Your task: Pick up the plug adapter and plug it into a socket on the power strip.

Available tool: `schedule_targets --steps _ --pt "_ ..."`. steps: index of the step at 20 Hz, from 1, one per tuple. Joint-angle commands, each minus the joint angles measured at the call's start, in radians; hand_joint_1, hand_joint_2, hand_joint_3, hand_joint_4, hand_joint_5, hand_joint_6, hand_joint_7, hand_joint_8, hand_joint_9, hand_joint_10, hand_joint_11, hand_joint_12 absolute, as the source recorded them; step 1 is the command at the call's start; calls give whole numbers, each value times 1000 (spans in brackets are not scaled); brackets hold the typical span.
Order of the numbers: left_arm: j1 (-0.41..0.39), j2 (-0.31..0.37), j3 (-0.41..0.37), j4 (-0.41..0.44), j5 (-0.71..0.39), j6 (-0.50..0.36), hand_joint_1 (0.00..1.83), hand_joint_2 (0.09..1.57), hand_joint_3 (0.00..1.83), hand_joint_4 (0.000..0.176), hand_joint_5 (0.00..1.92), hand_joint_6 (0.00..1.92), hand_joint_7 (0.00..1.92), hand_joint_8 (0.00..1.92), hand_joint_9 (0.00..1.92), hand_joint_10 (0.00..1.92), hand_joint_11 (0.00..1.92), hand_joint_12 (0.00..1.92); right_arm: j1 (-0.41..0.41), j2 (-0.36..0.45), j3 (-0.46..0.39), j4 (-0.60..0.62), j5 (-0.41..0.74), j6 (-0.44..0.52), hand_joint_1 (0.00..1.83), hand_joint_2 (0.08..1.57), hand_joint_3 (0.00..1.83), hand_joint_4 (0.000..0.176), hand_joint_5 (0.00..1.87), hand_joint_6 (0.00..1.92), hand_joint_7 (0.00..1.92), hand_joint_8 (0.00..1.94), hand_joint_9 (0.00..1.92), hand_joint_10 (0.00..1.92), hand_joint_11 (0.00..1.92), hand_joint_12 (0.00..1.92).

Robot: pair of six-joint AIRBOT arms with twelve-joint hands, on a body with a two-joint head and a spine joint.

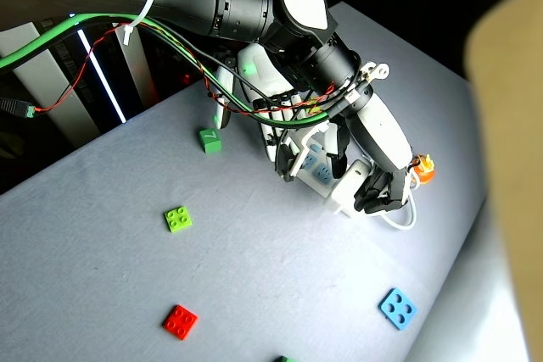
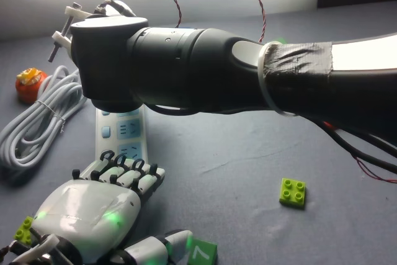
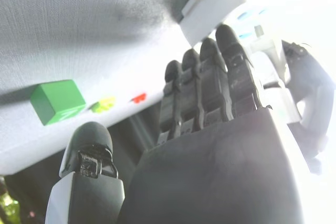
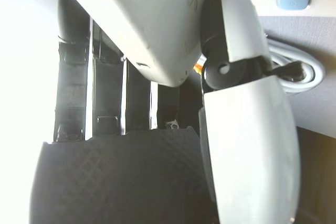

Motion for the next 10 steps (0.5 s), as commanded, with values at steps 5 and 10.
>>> schedule_targets --steps 5,10 --pt "8 -11 9 40 -33 -11 0 1238 0 0 203 3 244 2 244 2 0 642 5 -3 0 -76 12 -2 1223 1094 0 30 989 961 1076 840 1169 7 647 1154" --pt "11 -19 16 40 -33 -12 0 1240 0 0 202 3 240 2 243 3 0 661 5 -5 -1 -76 18 -5 1226 1088 0 33 1008 928 1082 832 1164 3 641 1153"
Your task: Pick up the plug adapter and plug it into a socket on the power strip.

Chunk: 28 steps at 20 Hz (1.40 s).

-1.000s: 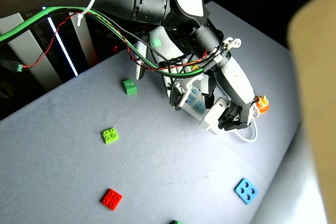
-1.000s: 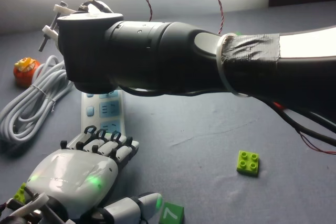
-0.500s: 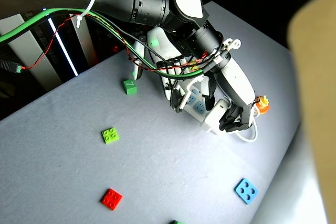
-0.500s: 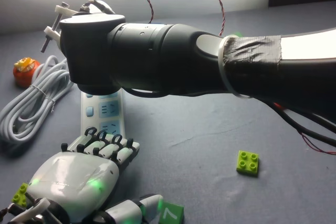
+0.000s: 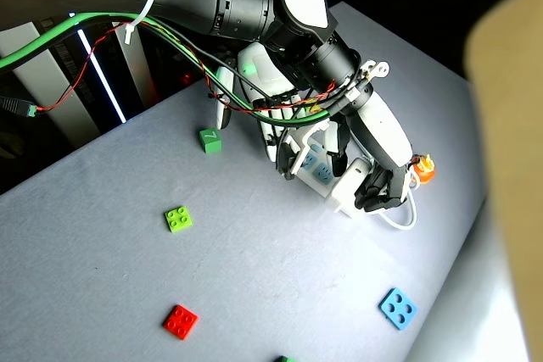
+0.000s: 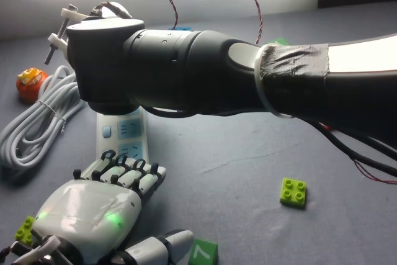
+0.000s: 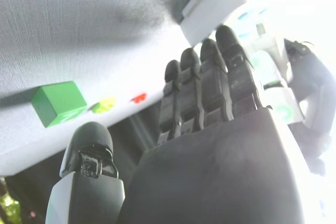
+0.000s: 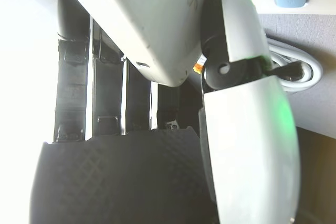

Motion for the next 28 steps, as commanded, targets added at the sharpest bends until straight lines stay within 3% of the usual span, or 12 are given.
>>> schedule_targets --steps 1,4,10,16,21,24,28 --pt "2 -10 5 25 -23 -8 0 1242 1 0 195 1 230 1 236 1 0 648 4 1 -1 -76 17 -6 1226 1086 0 31 1009 919 1087 829 1166 4 651 1153" --pt "3 -12 5 25 -23 -8 0 1233 0 0 196 1 248 2 251 3 0 674 -2 1 -1 -80 22 -6 1231 1082 0 24 1014 902 1104 814 1176 6 665 1126" --pt "5 -12 5 25 -23 -8 0 1239 0 0 208 2 241 1 242 1 0 673 -12 1 -1 -84 25 -2 1232 1075 1 29 1025 898 1119 773 1189 5 671 1138" --pt "10 -12 5 25 -23 -8 0 1241 0 0 183 8 227 5 229 4 0 616 -13 -3 -1 -84 27 -6 1230 1083 0 29 1014 924 1103 792 1189 4 726 1026" --pt "10 -12 4 25 -23 -8 0 1243 0 0 183 0 234 2 239 3 0 687 -4 -19 -1 -105 30 -3 1234 1076 0 28 1026 918 1124 744 1196 5 728 991" --pt "9 -12 3 25 -23 -8 0 1238 0 0 215 3 255 1 254 2 0 699 -2 -28 0 -116 32 -3 1231 1078 1 34 1035 898 1097 795 1168 0 720 991" --pt "9 -12 3 25 -23 -8 0 1241 0 0 214 1 253 3 251 2 0 663 -1 -31 0 -122 36 -7 1229 1085 0 29 1011 938 1096 800 1168 5 701 1037"
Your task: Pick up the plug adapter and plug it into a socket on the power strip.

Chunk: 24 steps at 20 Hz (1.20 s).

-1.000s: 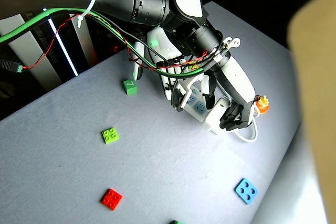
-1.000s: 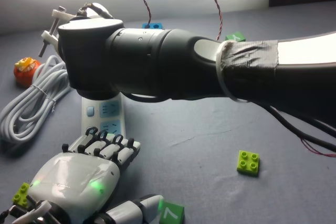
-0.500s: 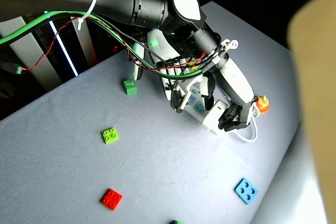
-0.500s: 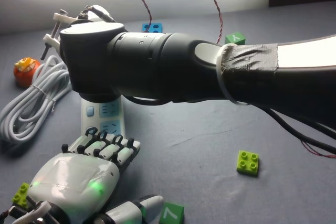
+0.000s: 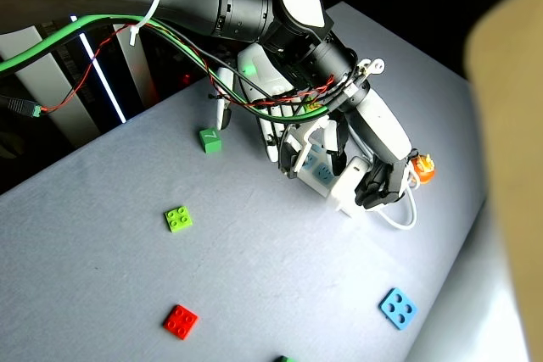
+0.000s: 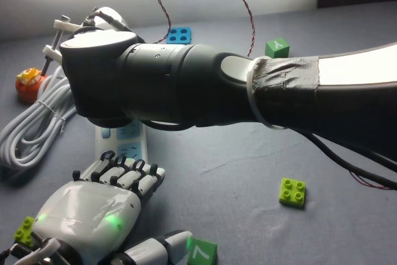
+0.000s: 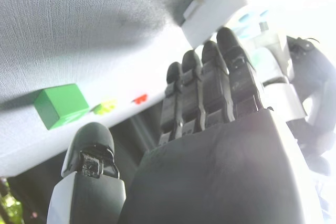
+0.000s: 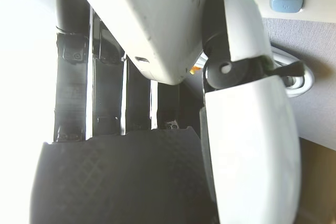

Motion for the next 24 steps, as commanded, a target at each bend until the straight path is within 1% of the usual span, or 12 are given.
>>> schedule_targets --steps 1,3,6,7,9,12,13,15,16,20,22,24 --pt "3 -8 2 25 -19 -8 0 1245 2 0 204 0 244 2 241 1 0 640 14 -6 1 -65 35 -6 1229 1086 1 25 1001 939 1097 810 1167 4 680 1061" --pt "2 -8 2 25 -18 -8 0 1242 0 0 207 2 245 2 242 1 0 665 13 -8 7 -65 37 -8 1233 1078 0 29 1026 908 1114 772 1175 5 670 1097" --pt "1 -9 3 25 -16 -8 0 1241 0 0 214 4 269 7 266 7 0 683 11 -11 15 -65 40 -10 1227 1088 1 31 1005 945 1087 814 1167 1 673 1100" --pt "1 -11 3 25 -16 -8 0 1242 1 0 216 4 267 6 266 7 0 685 11 -12 16 -65 43 -11 1227 1086 0 32 1013 930 1090 813 1169 2 658 1112" --pt "2 -14 4 25 -16 -8 0 1245 1 0 195 0 261 2 261 3 0 659 13 -14 16 -65 47 -14 1227 1087 0 32 1008 935 1088 816 1171 2 638 1137" --pt "2 -16 4 25 -22 -5 0 1242 0 0 214 3 276 2 276 3 0 702 20 -18 16 -65 49 -16 1229 1082 0 30 1019 917 1102 795 1182 5 654 1120" --pt "1 -17 4 25 -25 -4 0 1245 1 0 224 5 279 3 280 4 0 706 21 -19 16 -65 50 -16 1230 1081 0 32 1027 901 1097 807 1180 4 662 1122" --pt "-2 -19 4 25 -26 6 0 1243 0 0 221 3 285 4 289 7 0 708 21 -20 16 -65 55 -16 1226 1089 2 31 1008 928 1076 846 1176 1 656 1133" --pt "-2 -20 4 25 -26 7 0 1241 0 0 220 2 289 4 292 5 0 718 20 -20 16 -65 57 -17 1230 1081 0 30 1025 896 1102 806 1182 3 676 1099" --pt "-2 -27 5 25 -28 10 0 1241 0 0 211 0 274 0 274 0 0 692 8 -26 24 -65 64 -23 1238 1066 0 32 1061 842 1133 749 1197 5 708 1069" --pt "-2 -32 5 25 -33 10 0 1243 0 0 210 1 280 2 278 2 0 687 1 -34 39 -65 70 -30 1237 1067 0 34 1060 852 1132 741 1192 3 699 1064" --pt "-2 -38 5 25 -45 10 0 1245 1 0 227 4 293 4 292 5 0 720 -7 -38 45 -65 83 -43 1237 1067 0 31 1053 871 1139 721 1195 3 698 1064"
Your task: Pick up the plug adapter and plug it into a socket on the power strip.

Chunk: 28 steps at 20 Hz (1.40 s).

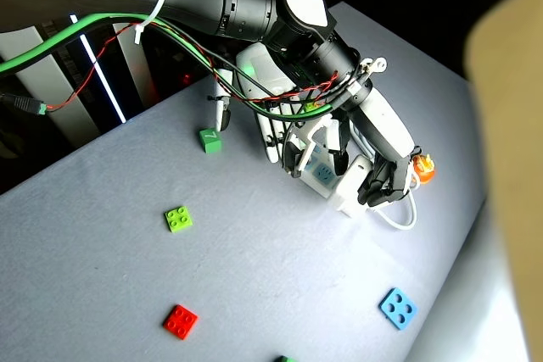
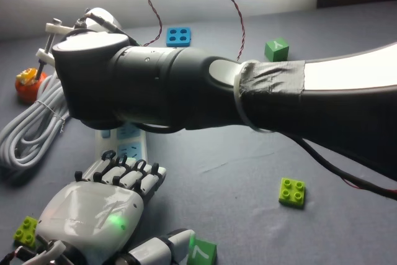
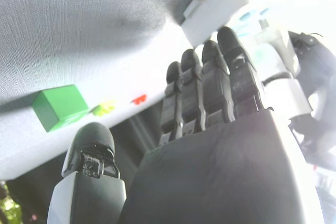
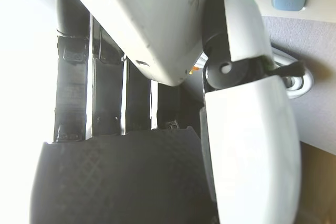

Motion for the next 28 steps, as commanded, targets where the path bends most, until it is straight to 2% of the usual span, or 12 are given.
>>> schedule_targets --steps 1,8,12,22,24,28 --pt "-1 -11 0 34 -14 -9 0 1239 0 0 221 1 287 1 285 2 0 721 -2 -6 2 -59 59 1 1234 1072 1 29 1034 898 1129 742 1196 3 697 1069" --pt "18 -40 -2 87 -130 -14 0 1242 0 0 240 5 290 4 287 4 0 740 -25 -19 2 -59 73 -28 1232 1079 0 31 1032 889 1102 803 1184 2 669 1110" --pt "37 -50 -7 104 -202 -14 0 1245 1 0 185 0 254 0 252 0 0 686 -43 -24 2 -34 69 -31 1234 1075 0 29 1036 884 1116 776 1191 4 673 1103" --pt "42 -54 -5 91 -206 -34 0 1246 1 0 222 3 269 4 267 4 0 706 -41 10 -3 -32 65 -21 1234 1074 0 31 1042 874 1117 775 1190 4 702 1052" --pt "42 -54 -5 83 -206 -39 0 1246 1 0 227 4 273 5 275 7 0 711 -37 34 -23 -32 81 -12 1231 1079 1 32 1033 887 1099 806 1175 3 678 1064" --pt "42 -55 1 81 -204 -44 0 1241 0 0 220 3 266 5 264 5 0 693 -31 88 -87 -32 90 3 1237 1068 0 31 1056 856 1128 750 1191 7 717 1021"
